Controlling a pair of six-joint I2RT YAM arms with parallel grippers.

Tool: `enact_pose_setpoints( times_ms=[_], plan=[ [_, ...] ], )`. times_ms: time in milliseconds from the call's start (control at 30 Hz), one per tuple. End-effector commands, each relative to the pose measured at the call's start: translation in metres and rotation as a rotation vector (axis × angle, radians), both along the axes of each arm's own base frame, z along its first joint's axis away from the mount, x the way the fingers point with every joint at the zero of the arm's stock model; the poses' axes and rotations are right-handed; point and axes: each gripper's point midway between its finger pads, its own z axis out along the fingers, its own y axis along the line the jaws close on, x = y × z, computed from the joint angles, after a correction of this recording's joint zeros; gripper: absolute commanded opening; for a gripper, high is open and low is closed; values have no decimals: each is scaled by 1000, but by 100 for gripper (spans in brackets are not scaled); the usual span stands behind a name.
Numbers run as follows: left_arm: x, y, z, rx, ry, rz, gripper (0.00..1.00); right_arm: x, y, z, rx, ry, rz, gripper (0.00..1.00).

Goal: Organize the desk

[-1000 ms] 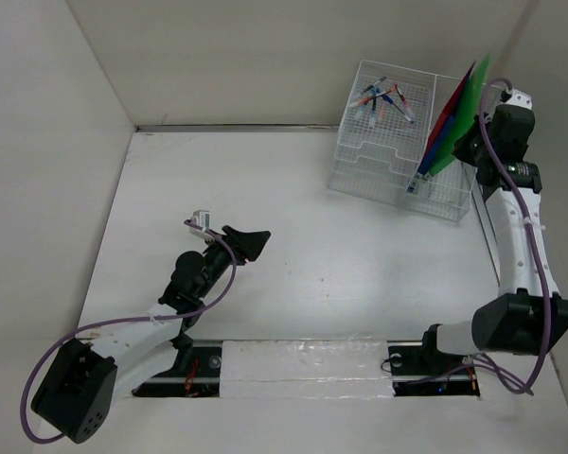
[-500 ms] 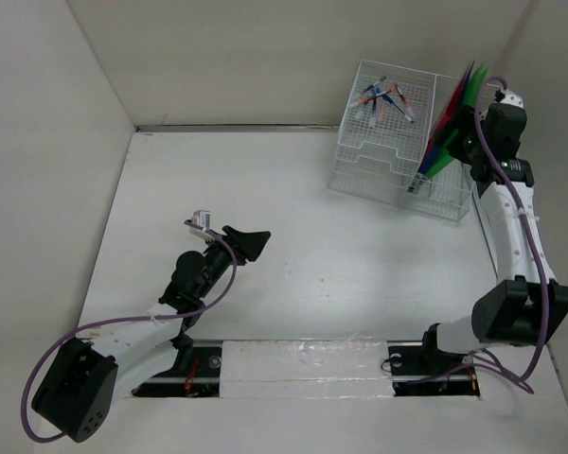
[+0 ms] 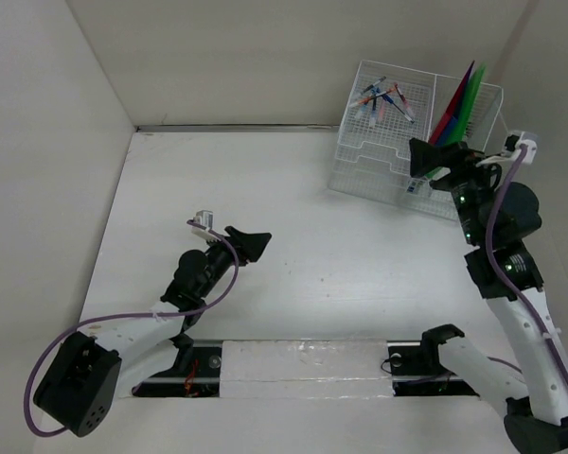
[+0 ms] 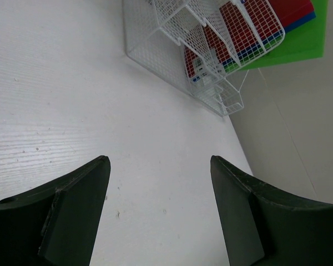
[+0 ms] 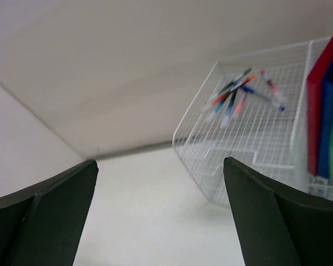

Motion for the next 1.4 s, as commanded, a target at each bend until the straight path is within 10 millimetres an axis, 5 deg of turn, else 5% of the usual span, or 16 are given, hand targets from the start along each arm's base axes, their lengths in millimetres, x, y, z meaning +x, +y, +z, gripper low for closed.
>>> enact_pose_setpoints(
  times_ms=[0, 67, 100, 167, 233, 300, 433, 600, 633, 733, 833, 900, 933, 1033, 1133, 1367],
  plan=[
    [8, -1, 23, 4, -88, 6, 69, 14, 27, -37, -25, 64, 53, 100],
    [10, -1, 26, 19, -96, 6, 69, 5, 69, -47, -55, 46, 224, 100],
    [11, -1, 30, 26, -108, 11, 69, 8, 86, -76, -81, 101, 281, 100],
    [12, 3, 36, 32, -120, 32, 70, -5, 129, -100, -121, 125, 419, 100],
    [15, 8, 44, 35, -134, 63, 70, -2, 143, -141, -177, 207, 395, 100],
    [15, 12, 47, 33, -134, 80, 70, -15, 160, -156, -215, 227, 401, 100],
    [14, 14, 50, 10, -132, 92, 71, -11, 114, -162, -166, 245, 114, 100],
    [20, 10, 55, 8, -138, 93, 71, 4, 71, -167, -115, 275, -27, 100],
    [21, 9, 55, 9, -142, 90, 71, 14, 53, -171, -119, 293, -82, 85],
    [22, 8, 55, 17, -155, 83, 72, 31, 16, -179, -102, 335, -190, 3],
    [21, 8, 52, 29, -159, 80, 72, 40, -13, -191, -89, 383, -282, 7],
    [20, 10, 49, 35, -164, 84, 72, 47, -35, -203, -81, 422, -354, 27],
    [19, 9, 50, 41, -171, 80, 72, 49, -43, -205, -81, 431, -382, 49],
    [16, 11, 49, 38, -177, 77, 72, 62, -73, -208, -69, 450, -465, 67],
    [11, 9, 53, 25, -188, 58, 72, 88, -105, -198, -60, 427, -487, 64],
    [2, 12, 67, 9, -225, 46, 72, 117, -117, -182, -80, 427, -500, 69]
  ],
)
